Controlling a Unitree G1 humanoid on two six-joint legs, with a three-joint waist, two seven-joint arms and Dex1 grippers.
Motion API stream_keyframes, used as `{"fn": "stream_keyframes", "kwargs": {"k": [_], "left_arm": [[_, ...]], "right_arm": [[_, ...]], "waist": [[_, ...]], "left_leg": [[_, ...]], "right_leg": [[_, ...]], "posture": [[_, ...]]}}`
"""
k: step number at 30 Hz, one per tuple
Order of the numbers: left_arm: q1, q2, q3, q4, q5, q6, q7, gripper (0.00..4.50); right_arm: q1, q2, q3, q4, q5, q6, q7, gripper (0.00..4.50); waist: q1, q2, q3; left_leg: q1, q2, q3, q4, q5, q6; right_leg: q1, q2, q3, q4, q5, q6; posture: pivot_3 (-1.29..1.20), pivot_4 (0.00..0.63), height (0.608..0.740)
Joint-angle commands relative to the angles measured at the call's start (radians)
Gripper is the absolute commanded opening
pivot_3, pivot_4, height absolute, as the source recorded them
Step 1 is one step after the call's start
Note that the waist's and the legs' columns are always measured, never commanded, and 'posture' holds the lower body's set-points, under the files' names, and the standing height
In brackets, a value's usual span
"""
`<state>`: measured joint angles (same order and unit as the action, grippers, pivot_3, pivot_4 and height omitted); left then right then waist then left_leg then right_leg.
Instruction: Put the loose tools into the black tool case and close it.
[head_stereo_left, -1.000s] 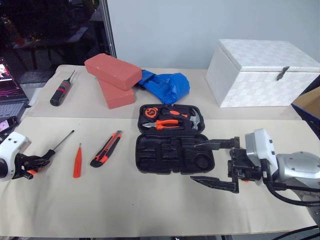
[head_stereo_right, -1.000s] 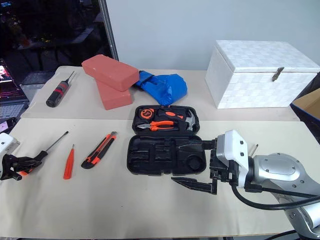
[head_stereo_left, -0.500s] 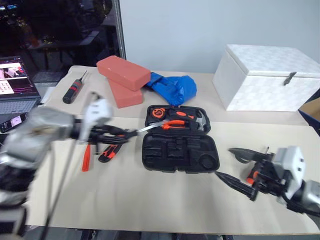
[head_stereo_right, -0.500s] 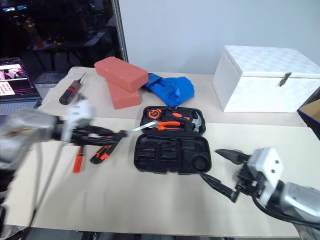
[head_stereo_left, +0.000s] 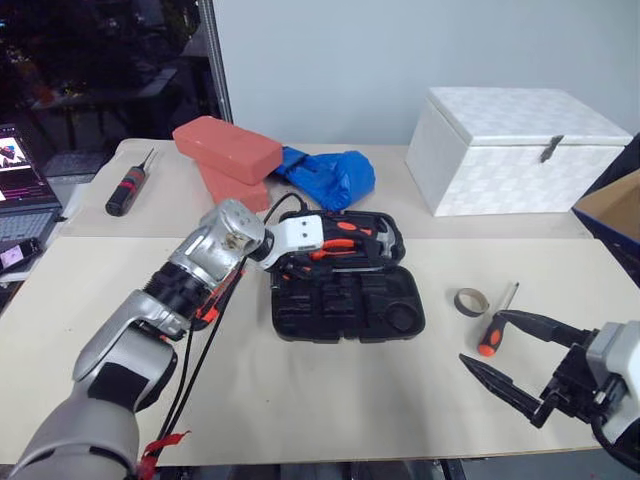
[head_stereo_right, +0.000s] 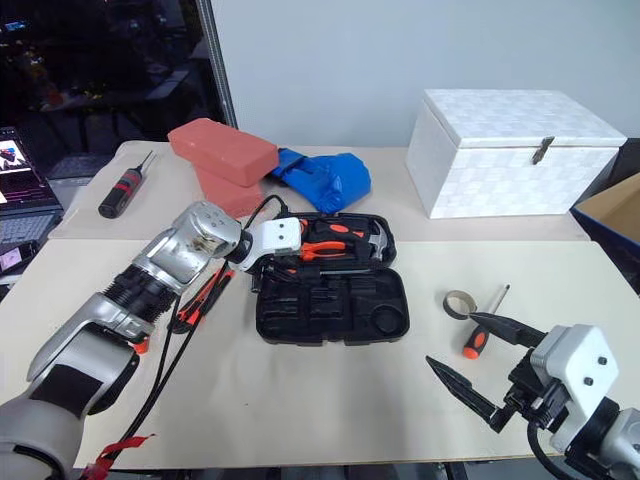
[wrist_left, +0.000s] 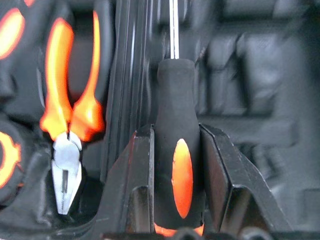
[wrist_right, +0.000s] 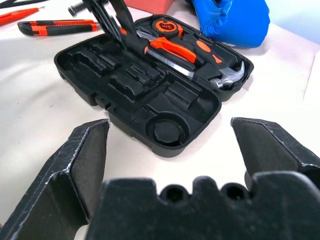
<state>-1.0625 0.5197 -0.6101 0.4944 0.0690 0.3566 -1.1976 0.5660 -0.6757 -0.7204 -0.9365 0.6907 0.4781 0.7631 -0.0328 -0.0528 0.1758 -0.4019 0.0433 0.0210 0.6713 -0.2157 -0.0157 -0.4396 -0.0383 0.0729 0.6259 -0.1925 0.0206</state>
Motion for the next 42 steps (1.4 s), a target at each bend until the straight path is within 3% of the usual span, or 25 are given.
{"fn": "stream_keyframes", "kwargs": {"k": [1,6,8,12,14,19,23,26,30,36,39,42], "left_arm": [[-0.053,-0.044,-0.002,0.102,0.080,-0.115,0.027,0.84],[-0.052,-0.070,0.009,0.155,0.122,-0.161,0.008,0.84],[-0.051,-0.066,0.025,0.161,0.129,-0.185,0.012,1.84],[-0.017,-0.056,0.173,0.064,-0.009,-0.124,-0.031,2.91],[0.020,-0.042,0.243,-0.033,-0.095,-0.019,-0.084,2.91],[0.166,-0.102,0.415,-0.252,-0.260,0.239,0.033,1.45],[0.254,-0.159,0.435,-0.329,-0.249,0.256,0.162,0.04],[0.256,-0.246,0.458,-0.242,-0.215,0.221,0.323,0.04],[0.307,-0.312,0.383,-0.140,-0.115,0.170,0.466,0.04],[0.364,-0.352,0.279,-0.087,-0.036,0.161,0.517,0.04],[0.380,-0.377,0.315,-0.148,-0.074,0.134,0.520,0.04],[0.423,-0.356,0.419,-0.360,-0.246,0.104,0.393,0.04]], "right_arm": [[0.002,-0.003,-0.018,-0.034,0.010,-0.021,-0.011,4.50],[0.000,-0.005,-0.007,-0.052,0.015,-0.010,-0.031,4.50],[-0.002,-0.006,0.005,-0.053,0.010,-0.010,-0.036,4.50],[-0.005,-0.008,0.024,-0.057,0.007,-0.009,-0.045,4.50],[-0.006,-0.009,0.028,-0.058,0.008,-0.010,-0.050,4.50],[-0.045,-0.003,0.060,-0.043,0.011,-0.003,-0.093,4.50],[-0.082,0.006,0.079,-0.028,0.003,0.019,-0.155,4.50],[-0.103,0.001,0.103,-0.033,-0.020,0.024,-0.190,4.50],[-0.109,-0.013,0.095,-0.027,-0.019,0.033,-0.203,4.50],[-0.084,-0.051,0.057,-0.020,-0.036,0.131,-0.249,4.50],[-0.063,-0.041,0.020,-0.013,-0.042,0.153,-0.266,4.50],[-0.071,-0.025,0.008,-0.010,0.007,0.290,-0.367,4.50]], "waist": [[0.007,0.000,0.000],[0.018,0.000,0.000],[0.019,0.000,0.000],[0.019,0.001,0.000],[0.017,0.001,0.000],[0.015,0.003,-0.001],[0.018,0.003,-0.001],[0.025,0.003,-0.001],[0.021,0.003,-0.001],[0.022,0.007,-0.003],[0.024,0.008,-0.004],[0.017,0.011,-0.006]], "left_leg": [[-0.001,0.000,0.000,0.000,0.000,0.000],[-0.002,-0.001,-0.001,0.002,0.000,0.000],[-0.003,-0.001,-0.002,0.003,0.000,0.000],[-0.003,-0.001,-0.003,0.005,0.000,0.000],[-0.003,0.000,-0.003,0.006,0.000,0.000],[-0.003,0.000,-0.002,0.005,0.000,0.000],[-0.004,-0.001,-0.003,0.005,0.000,0.001],[-0.004,-0.002,-0.006,0.006,0.000,0.001],[-0.004,-0.006,-0.009,0.007,0.000,0.001],[0.003,-0.008,-0.011,0.006,0.000,0.001],[0.009,-0.010,-0.014,0.005,-0.001,-0.001],[0.008,-0.010,-0.015,0.004,-0.004,-0.005]], "right_leg": [[-0.001,0.000,0.000,-0.001,0.000,0.000],[0.000,0.000,0.000,-0.001,0.000,0.000],[0.000,0.000,0.000,-0.001,0.000,0.000],[0.001,0.000,0.000,0.000,0.000,0.001],[0.001,0.000,-0.001,0.000,0.000,0.001],[0.001,0.000,-0.001,0.000,0.000,0.001],[0.001,0.000,-0.001,0.000,-0.001,0.002],[0.001,0.000,-0.001,0.001,-0.001,0.002],[0.004,-0.001,0.000,0.000,0.000,0.004],[0.011,-0.003,0.000,-0.001,-0.001,0.005],[0.018,-0.003,-0.001,-0.003,-0.004,0.005],[0.019,-0.005,-0.002,-0.008,-0.004,0.005]], "posture": [[0.00,0.150,0.740],[0.00,0.150,0.740],[0.00,0.150,0.740],[0.00,0.150,0.740],[0.00,0.150,0.740],[0.00,0.150,0.740],[0.00,0.150,0.740],[0.00,0.150,0.740],[0.00,0.150,0.740],[0.00,0.150,0.740],[0.00,0.150,0.740],[0.00,0.150,0.740]]}}
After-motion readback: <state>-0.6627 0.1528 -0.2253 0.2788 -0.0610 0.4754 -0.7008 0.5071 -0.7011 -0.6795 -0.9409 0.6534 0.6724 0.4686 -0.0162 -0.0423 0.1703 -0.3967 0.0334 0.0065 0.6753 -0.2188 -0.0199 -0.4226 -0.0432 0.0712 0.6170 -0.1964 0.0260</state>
